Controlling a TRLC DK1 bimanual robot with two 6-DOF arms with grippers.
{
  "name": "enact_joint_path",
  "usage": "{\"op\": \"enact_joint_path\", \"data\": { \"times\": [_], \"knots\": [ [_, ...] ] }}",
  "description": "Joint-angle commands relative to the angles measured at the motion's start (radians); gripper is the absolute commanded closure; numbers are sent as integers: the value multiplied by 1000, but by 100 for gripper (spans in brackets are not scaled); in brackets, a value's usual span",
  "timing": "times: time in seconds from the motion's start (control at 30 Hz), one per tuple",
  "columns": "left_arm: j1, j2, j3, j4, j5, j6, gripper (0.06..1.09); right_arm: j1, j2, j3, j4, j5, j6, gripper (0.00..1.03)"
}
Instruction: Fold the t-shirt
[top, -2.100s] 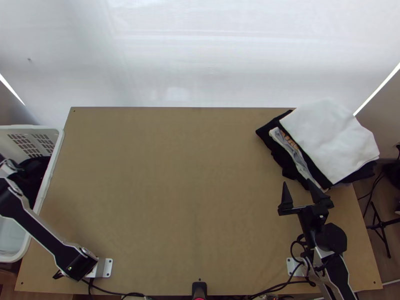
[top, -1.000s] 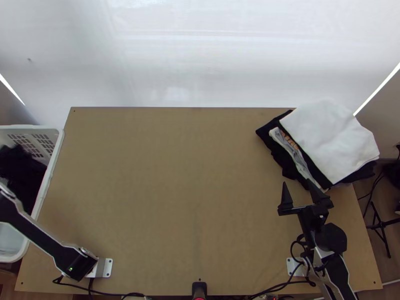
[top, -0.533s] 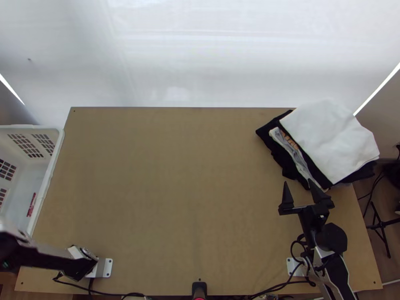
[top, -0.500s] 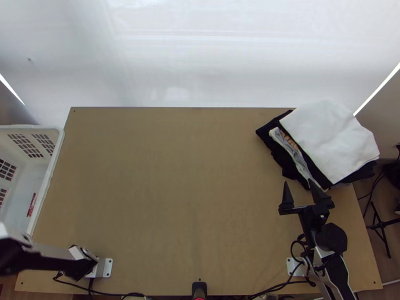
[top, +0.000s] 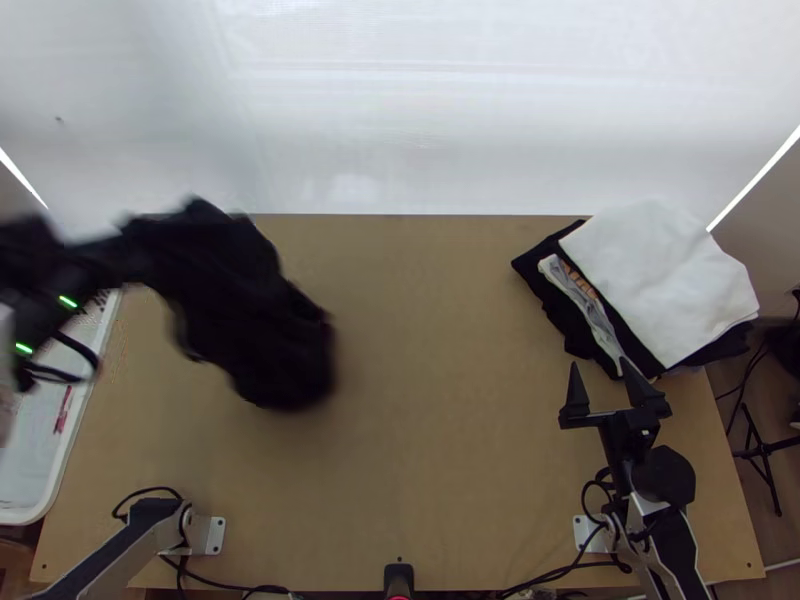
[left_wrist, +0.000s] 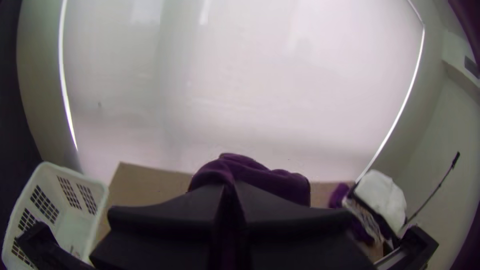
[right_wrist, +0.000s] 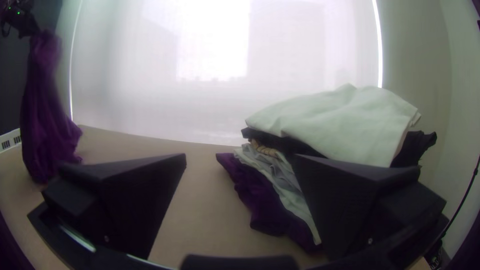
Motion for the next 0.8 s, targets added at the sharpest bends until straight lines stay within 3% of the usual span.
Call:
{"op": "enact_joint_path", "data": {
  "times": [0.0,0.13,0.33,0.43,0.77],
  "knots": [
    [-368,-143,-499,49,-130,-16,105,-2,0,0,1,0,1,4],
    [-451,-140,-591,108,-184,-7,105,0,0,0,0,0,1,4],
    [-377,-189,-468,68,-194,-7,105,-8,0,0,0,0,-2,4],
    [-233,-229,-358,14,-194,27,105,-9,0,0,0,0,-2,4],
    [420,-249,-284,39,-188,360,105,-20,1,0,0,0,-3,4]
  ]
}}
